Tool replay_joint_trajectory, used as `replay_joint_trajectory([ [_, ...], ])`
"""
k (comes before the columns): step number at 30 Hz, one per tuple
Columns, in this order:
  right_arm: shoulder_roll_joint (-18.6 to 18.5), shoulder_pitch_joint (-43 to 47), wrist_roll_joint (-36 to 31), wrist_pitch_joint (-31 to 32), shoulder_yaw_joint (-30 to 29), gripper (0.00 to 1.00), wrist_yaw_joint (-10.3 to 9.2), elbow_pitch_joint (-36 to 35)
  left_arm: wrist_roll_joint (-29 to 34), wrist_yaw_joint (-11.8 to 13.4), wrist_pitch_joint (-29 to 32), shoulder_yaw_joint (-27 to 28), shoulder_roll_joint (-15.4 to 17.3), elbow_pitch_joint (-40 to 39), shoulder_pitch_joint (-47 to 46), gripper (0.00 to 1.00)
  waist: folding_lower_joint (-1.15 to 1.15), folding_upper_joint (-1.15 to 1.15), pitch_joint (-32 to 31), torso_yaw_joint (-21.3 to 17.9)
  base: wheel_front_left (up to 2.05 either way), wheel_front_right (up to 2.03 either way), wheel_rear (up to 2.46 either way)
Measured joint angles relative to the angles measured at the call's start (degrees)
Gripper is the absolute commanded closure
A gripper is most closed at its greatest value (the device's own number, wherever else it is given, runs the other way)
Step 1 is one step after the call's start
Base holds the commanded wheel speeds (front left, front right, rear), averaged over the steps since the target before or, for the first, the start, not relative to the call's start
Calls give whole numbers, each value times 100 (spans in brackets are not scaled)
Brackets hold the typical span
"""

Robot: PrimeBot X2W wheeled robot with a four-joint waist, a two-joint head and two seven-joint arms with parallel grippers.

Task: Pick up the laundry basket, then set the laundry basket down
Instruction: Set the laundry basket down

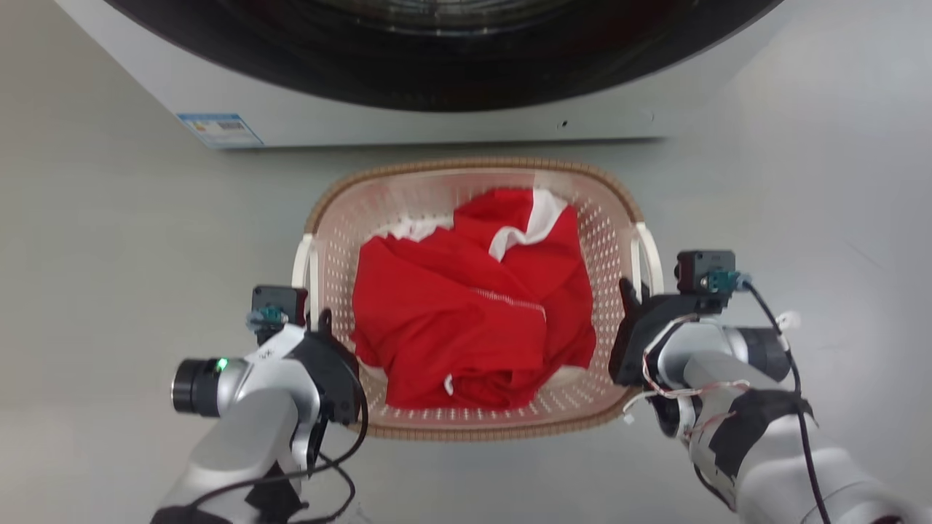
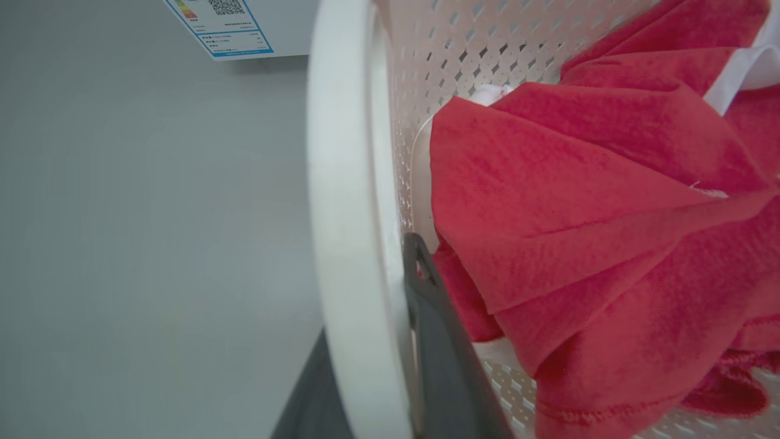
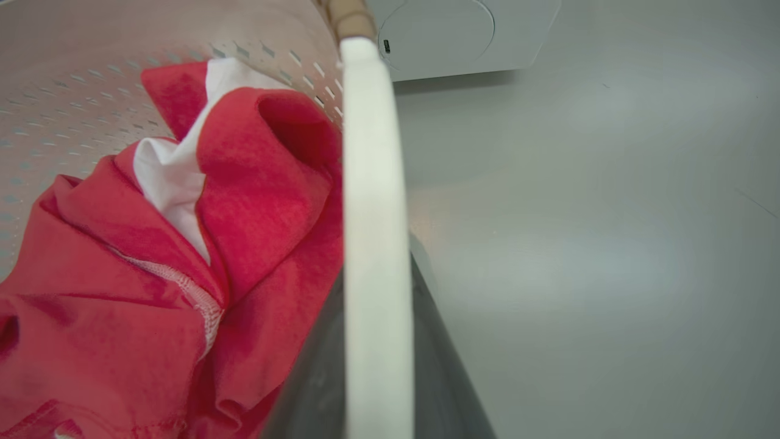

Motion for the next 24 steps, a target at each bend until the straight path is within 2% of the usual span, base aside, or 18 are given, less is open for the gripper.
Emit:
replay_joint_trajectory([
  [13, -103, -1069, -153, -172, -98, 100, 98, 109, 124, 93, -103, 87, 20, -71, -1066, 100, -1, 0, 1181, 134, 0, 0, 0],
  [24, -111, -1684, -232, -320, -130, 100, 102, 187, 253, 143, -190, 97, 62, -66, -1713, 100, -1, 0, 2111, 218, 0, 0, 0],
])
